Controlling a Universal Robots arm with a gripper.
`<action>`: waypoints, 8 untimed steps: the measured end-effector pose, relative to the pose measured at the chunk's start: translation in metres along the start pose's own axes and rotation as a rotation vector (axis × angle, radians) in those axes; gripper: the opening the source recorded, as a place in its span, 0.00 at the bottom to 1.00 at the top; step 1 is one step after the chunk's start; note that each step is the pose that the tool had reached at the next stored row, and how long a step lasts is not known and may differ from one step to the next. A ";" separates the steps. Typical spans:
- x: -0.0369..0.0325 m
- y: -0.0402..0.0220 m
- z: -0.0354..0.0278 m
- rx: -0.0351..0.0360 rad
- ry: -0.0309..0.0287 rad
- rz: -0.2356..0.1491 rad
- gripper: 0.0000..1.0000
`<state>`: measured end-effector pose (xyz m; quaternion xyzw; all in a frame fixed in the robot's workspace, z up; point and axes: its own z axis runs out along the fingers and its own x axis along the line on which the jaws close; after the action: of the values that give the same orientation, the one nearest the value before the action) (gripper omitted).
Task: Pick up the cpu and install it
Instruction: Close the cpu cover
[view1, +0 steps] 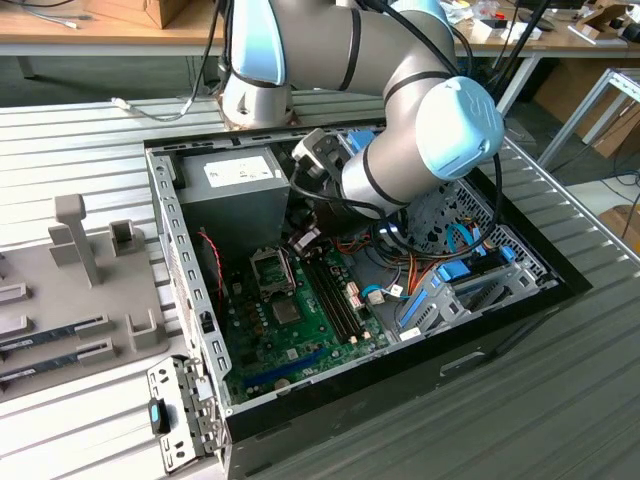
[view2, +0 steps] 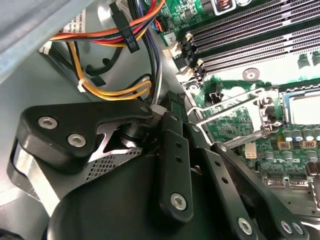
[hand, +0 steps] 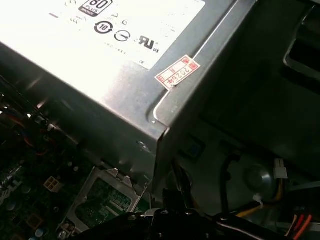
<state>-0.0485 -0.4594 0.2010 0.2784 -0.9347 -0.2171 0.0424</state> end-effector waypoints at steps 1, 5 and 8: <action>0.0000 -0.0003 0.0005 -0.0002 0.0023 -0.005 0.11; 0.0003 -0.0019 0.0037 -0.0012 0.0124 -0.027 0.11; 0.0007 -0.0038 0.0063 -0.0012 0.0133 -0.028 0.11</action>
<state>-0.0485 -0.4602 0.1936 0.2927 -0.9303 -0.2163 0.0457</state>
